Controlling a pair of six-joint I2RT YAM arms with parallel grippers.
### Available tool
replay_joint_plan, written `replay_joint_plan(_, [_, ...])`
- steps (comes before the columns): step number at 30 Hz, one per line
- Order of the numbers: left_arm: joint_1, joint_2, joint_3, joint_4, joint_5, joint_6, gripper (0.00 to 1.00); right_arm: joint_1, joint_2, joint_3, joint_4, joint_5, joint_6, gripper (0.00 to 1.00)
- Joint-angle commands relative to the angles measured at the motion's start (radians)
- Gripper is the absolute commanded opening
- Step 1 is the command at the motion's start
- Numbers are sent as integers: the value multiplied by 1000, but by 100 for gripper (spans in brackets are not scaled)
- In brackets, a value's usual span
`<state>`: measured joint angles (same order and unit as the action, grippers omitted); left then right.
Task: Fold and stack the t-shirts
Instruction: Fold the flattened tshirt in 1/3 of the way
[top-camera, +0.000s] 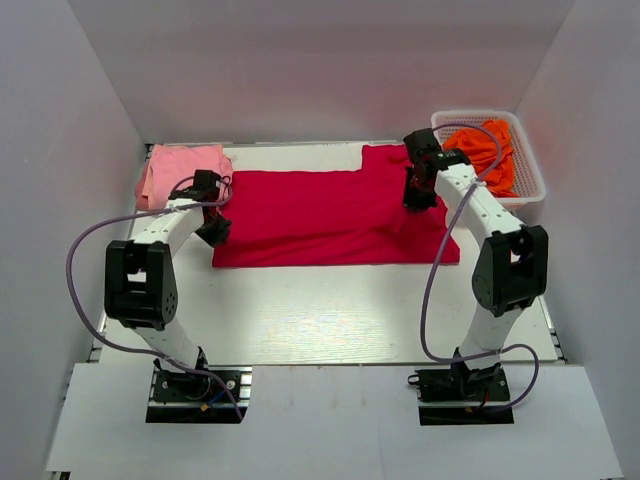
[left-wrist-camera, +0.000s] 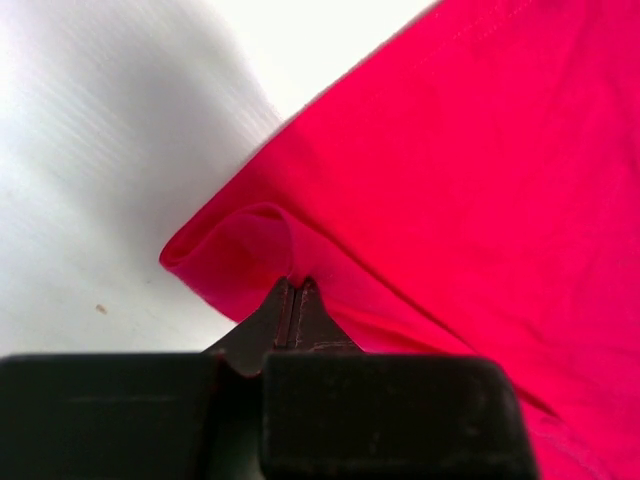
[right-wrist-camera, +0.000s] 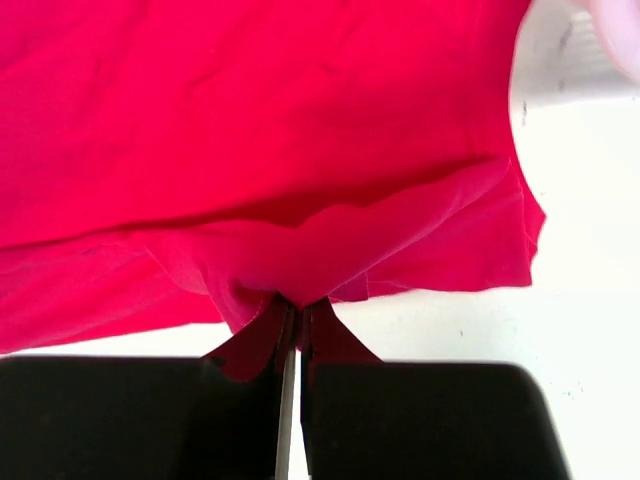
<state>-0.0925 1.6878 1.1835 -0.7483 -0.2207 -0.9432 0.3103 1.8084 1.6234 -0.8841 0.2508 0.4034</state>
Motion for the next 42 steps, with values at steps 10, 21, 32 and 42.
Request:
replay_joint_plan(10, [14,124,177,44,-14,7,100,-36,265,255,63,-50,41,44])
replay_joint_plan(21, [5,98,276,-85,-54,90,100,-46,249,277,103,-105,28,87])
replay_joint_plan(32, [-36,33,-2,218,310,173,100,-34,54,-189,428,-254,-12,90])
replay_joint_plan(42, [-36,133,31,127,170,202,100,26,219,-66,471,142,-267,90])
